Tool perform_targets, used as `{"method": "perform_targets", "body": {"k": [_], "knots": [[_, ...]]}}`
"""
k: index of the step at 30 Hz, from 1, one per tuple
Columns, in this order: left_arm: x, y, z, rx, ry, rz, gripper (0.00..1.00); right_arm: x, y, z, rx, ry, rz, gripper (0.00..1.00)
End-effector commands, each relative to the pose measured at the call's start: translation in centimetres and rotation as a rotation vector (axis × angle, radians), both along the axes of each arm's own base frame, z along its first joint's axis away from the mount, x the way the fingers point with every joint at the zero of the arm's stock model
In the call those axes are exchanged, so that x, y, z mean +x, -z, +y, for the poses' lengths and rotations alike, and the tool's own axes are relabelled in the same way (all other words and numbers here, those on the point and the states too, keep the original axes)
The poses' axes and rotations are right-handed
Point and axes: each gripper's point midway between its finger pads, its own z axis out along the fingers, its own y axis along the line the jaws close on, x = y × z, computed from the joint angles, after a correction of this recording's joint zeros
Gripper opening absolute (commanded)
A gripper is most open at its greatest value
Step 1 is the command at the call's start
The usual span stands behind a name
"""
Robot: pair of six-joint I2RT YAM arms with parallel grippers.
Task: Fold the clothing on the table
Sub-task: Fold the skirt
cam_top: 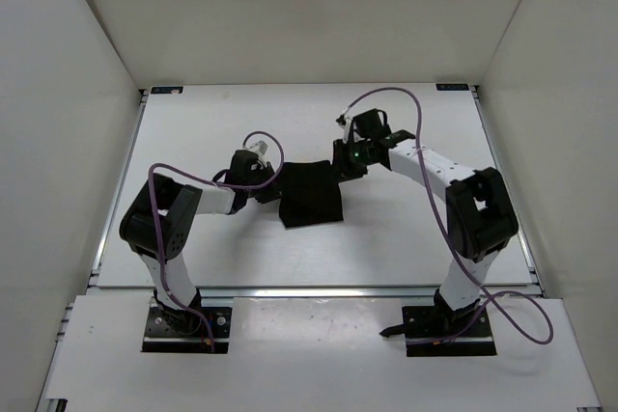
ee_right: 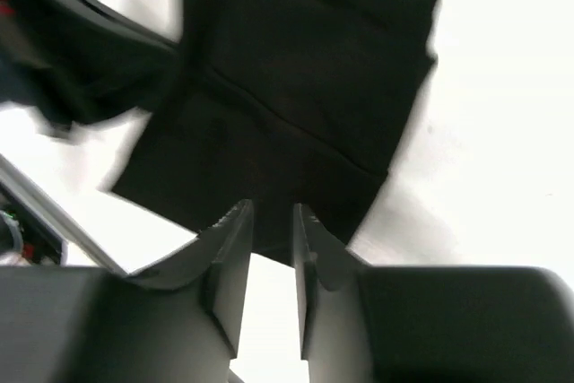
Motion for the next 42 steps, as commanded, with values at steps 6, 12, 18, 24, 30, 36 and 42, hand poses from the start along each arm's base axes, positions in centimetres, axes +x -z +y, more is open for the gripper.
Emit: {"method": "perform_targets", "body": {"k": [6,12,18,24,30,36,42], "knots": [[-1.3,0.8,1.3,0.03,0.004,0.065,0.14,-2.2,3.1,5.6,0.025,-0.167,0.065,0.08],[-1.6,1.2,1.1,0.037,0.006,0.08,0.17,-4.5,4.1,8.9,0.044,-0.299,0.111,0.06],[-1.0,0.4,1.6,0.019,-0.011,0.069,0.26,-6.0,4.7,9.3,0.042,-0.352,0.132,0.06],[0.4,-2.9,3.0,0.004,-0.039,0.014,0.45,-6.3,3.7,8.9,0.062,-0.354,0.124,0.07],[1.6,-9.1,5.3,0.033,-0.103,-0.16,0.58,-2.4,-2.3,7.1,0.125,-0.259,-0.018,0.24],[1.0,-13.9,2.1,-0.027,0.012,-0.28,0.55,2.1,-3.2,0.7,0.055,-0.091,-0.097,0.44],[-2.9,-12.0,-3.5,-0.045,0.169,-0.248,0.17,3.6,-0.3,-3.2,0.057,0.005,-0.041,0.21]]}}
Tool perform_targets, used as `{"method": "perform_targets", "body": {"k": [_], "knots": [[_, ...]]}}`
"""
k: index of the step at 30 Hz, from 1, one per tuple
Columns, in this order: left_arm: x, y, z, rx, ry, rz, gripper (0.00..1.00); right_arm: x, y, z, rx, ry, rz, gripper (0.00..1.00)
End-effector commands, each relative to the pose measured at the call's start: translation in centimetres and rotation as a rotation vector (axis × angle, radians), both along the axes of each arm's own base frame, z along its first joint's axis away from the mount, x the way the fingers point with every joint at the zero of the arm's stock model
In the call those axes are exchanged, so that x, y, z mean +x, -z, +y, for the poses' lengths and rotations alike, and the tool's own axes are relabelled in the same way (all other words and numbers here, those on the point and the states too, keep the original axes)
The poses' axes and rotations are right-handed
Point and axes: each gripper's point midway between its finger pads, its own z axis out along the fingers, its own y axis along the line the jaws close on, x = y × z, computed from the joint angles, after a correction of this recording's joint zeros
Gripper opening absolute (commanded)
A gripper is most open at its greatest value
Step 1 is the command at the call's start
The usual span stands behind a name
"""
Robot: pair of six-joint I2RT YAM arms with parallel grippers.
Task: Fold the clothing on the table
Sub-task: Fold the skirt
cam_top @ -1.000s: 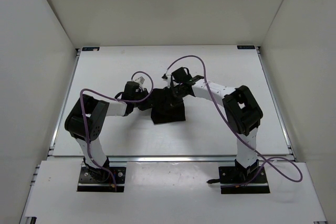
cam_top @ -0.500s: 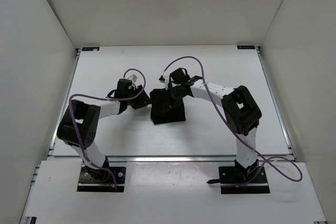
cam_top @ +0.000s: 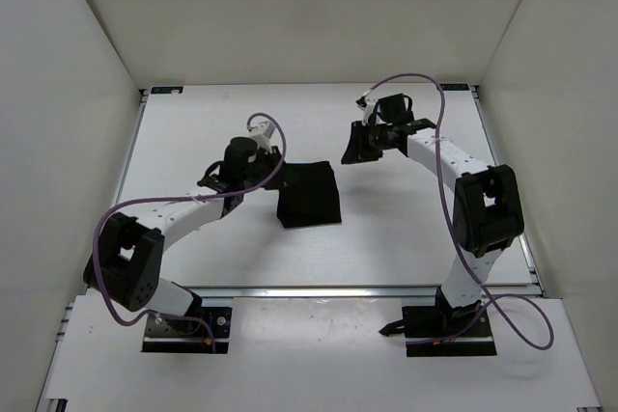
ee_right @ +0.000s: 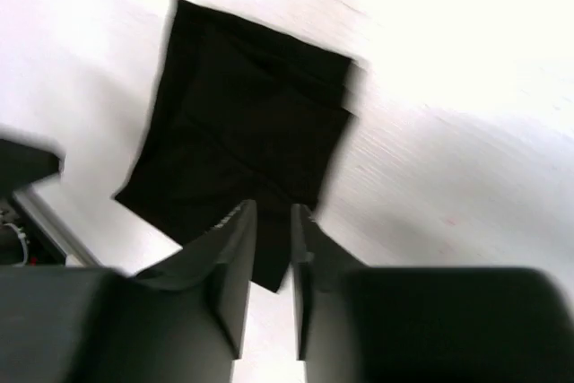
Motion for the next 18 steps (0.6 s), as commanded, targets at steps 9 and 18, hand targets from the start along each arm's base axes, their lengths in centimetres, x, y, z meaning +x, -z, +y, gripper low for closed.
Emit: {"method": "perform_targets", "body": {"k": [9,18], "knots": [[-6.0,8.1,-1.2,0.093,0.077,0.173,0.0,0.1,3.1,4.5,0.083,-0.101,0.047,0.1],[-7.4,12.1,0.5,0.12,0.041,0.284,0.0,0.9,6.6,9.1,0.106,-0.201,0.121,0.1]]}}
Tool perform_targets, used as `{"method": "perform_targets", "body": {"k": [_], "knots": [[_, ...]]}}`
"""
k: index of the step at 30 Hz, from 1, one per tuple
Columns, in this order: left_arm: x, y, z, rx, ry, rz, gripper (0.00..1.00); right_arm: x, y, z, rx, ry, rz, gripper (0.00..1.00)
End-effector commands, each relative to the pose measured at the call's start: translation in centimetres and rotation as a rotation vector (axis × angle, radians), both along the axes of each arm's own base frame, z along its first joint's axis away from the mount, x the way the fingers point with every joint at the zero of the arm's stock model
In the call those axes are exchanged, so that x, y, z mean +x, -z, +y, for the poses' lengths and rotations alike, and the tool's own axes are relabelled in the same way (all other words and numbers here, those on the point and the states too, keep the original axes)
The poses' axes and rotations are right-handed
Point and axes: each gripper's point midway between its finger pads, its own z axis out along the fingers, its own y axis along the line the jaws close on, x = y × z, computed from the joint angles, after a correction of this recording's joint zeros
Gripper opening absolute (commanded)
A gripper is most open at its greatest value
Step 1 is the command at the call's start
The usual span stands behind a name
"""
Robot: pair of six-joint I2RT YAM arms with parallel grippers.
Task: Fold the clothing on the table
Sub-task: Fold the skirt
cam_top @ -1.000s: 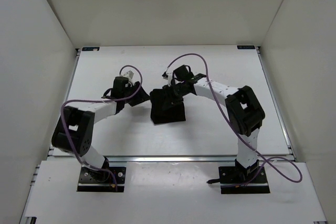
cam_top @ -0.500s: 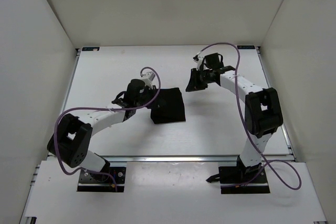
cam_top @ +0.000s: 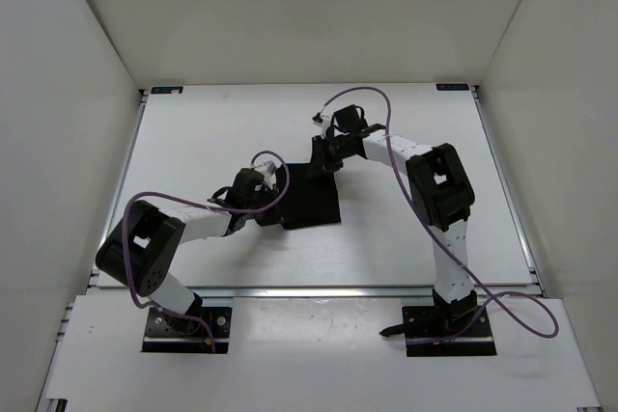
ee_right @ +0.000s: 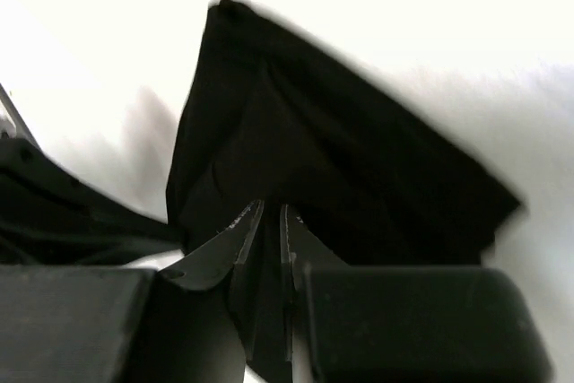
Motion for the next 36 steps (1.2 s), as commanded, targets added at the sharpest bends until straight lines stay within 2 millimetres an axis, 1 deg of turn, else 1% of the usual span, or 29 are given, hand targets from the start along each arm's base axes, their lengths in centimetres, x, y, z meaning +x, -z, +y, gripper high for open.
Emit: {"method": "perform_targets", "body": {"k": [1,3,4,5,6,7,8,9,10,12,13,14,15,16,17,18,19,20,21,22,23,24,26,27,29,30,31,32,36], "knots": [[-0.2,0.9,0.1,-0.001,-0.014,0.023,0.0,1.3,0.8,1.3,0.035,-0.024,-0.002,0.1],[-0.2,1.2,0.5,0.015,-0.02,0.033,0.0,2.0,1.1,0.9,0.032,-0.015,0.006,0.09],[-0.2,1.2,0.6,0.02,-0.018,0.028,0.0,2.1,2.0,0.3,0.021,-0.006,0.032,0.09],[0.0,0.8,0.6,0.016,-0.018,0.028,0.0,2.9,1.4,0.0,0.031,0.005,0.017,0.08],[0.2,0.5,0.6,0.017,-0.013,0.02,0.0,3.0,0.9,0.1,0.03,0.007,0.018,0.08],[0.0,0.3,0.8,0.017,-0.011,0.033,0.02,4.0,-0.2,-0.7,0.04,0.031,-0.004,0.09],[0.5,-0.7,0.4,0.008,0.007,0.014,0.04,4.9,-1.7,-1.1,0.055,0.044,-0.03,0.11],[1.0,-1.6,0.5,0.016,0.013,-0.006,0.06,5.5,-3.5,-0.9,0.073,0.04,-0.064,0.14],[0.8,-2.4,0.5,0.01,0.028,0.003,0.11,6.1,-5.2,-1.5,0.084,0.056,-0.088,0.16],[2.2,-5.6,0.6,-0.004,0.045,-0.063,0.29,7.5,-10.4,-2.7,0.117,0.094,-0.184,0.33],[2.4,-7.6,0.8,-0.028,0.054,-0.093,0.41,7.8,-11.6,-3.1,0.116,0.11,-0.211,0.43],[2.6,-8.4,0.9,-0.044,0.07,-0.115,0.5,8.0,-13.4,-3.9,0.118,0.137,-0.242,0.48],[3.1,-10.0,1.7,-0.059,0.052,-0.159,0.53,8.0,-14.1,-4.6,0.113,0.161,-0.253,0.55],[3.0,-11.6,2.1,-0.081,0.047,-0.197,0.63,7.5,-14.5,-5.4,0.109,0.178,-0.253,0.6],[3.3,-12.9,3.0,-0.098,0.019,-0.23,0.69,7.2,-16.4,-6.4,0.115,0.201,-0.292,0.63],[3.6,-13.2,4.1,-0.097,-0.016,-0.245,0.74,6.9,-16.3,-8.0,0.09,0.251,-0.292,0.65],[3.3,-13.7,4.8,-0.094,-0.031,-0.268,0.78,6.1,-15.0,-8.7,0.071,0.259,-0.272,0.68],[3.3,-14.1,5.8,-0.078,-0.056,-0.289,0.85,5.8,-15.7,-9.9,0.053,0.293,-0.301,0.7],[3.4,-13.5,6.7,-0.045,-0.078,-0.291,0.88,4.9,-14.2,-11.4,-0.002,0.339,-0.29,0.7],[2.9,-12.8,7.4,-0.003,-0.088,-0.278,0.92,3.9,-11.8,-12.4,-0.04,0.36,-0.244,0.71],[2.6,-12.4,7.7,0.016,-0.089,-0.261,0.95,3.0,-11.3,-13.4,-0.077,0.39,-0.223,0.71],[2.5,-12.0,8.0,0.043,-0.086,-0.266,0.97,2.5,-10.1,-15.0,-0.127,0.439,-0.201,0.7],[1.7,-10.1,8.4,0.078,-0.082,-0.194,0.98,-0.5,-6.8,-16.5,-0.221,0.445,-0.11,0.7],[1.2,-9.3,8.2,0.089,-0.07,-0.171,0.99,-1.1,-6.5,-16.7,-0.252,0.458,-0.11,0.7],[0.4,-7.7,7.8,0.118,-0.04,-0.097,0.99,-3.3,-4.9,-17.0,-0.283,0.444,-0.075,0.7],[0.2,-7.4,7.5,0.117,-0.023,-0.082,0.99,-3.4,-5.4,-17.1,-0.273,0.457,-0.098,0.7],[-0.1,-7.3,6.9,0.109,-0.001,-0.08,0.99,-4.4,-5.2,-16.9,-0.265,0.45,-0.097,0.7],[-0.2,-6.9,6.6,0.11,0.001,-0.078,0.99,-4.8,-5.5,-16.7,-0.24,0.453,-0.116,0.7],[-0.6,-6.9,6.0,0.093,-0.01,-0.096,0.99,-5.6,-6.6,-15.5,-0.174,0.433,-0.163,0.68]]}}
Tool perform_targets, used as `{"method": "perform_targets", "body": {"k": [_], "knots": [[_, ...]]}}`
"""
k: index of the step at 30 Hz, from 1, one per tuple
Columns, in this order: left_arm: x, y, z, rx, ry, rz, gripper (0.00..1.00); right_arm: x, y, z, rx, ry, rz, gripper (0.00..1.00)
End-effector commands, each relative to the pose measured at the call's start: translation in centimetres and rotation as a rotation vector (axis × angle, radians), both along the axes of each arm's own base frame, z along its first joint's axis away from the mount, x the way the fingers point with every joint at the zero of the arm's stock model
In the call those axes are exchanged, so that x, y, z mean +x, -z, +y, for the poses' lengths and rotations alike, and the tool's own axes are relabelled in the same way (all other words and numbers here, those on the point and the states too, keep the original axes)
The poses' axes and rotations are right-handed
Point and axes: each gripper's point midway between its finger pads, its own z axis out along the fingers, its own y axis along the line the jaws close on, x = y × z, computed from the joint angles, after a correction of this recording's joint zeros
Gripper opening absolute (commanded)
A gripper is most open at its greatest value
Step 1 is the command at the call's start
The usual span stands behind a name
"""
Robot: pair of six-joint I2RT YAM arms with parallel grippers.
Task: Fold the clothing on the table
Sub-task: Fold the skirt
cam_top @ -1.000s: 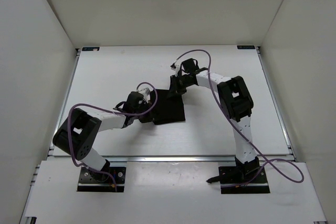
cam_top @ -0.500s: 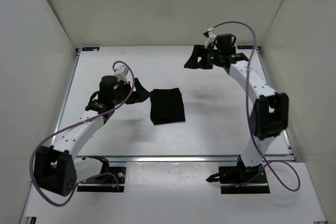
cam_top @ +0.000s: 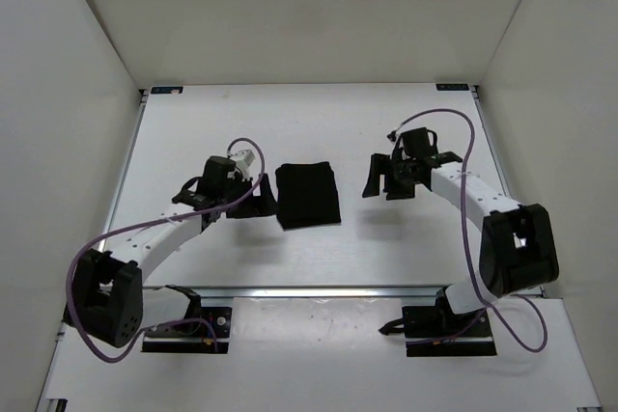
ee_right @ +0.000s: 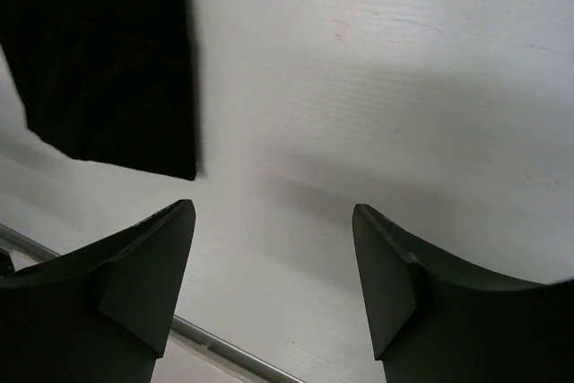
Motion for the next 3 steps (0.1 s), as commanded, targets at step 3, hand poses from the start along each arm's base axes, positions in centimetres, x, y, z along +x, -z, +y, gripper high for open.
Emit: {"method": "perform_targets", "body": {"k": [3], "knots": [[0.02,-0.89,0.04,-0.004,-0.023,-0.044,0.98,3.0,-5.94,2.15,0.037,-0.002,-0.22,0.68]]}}
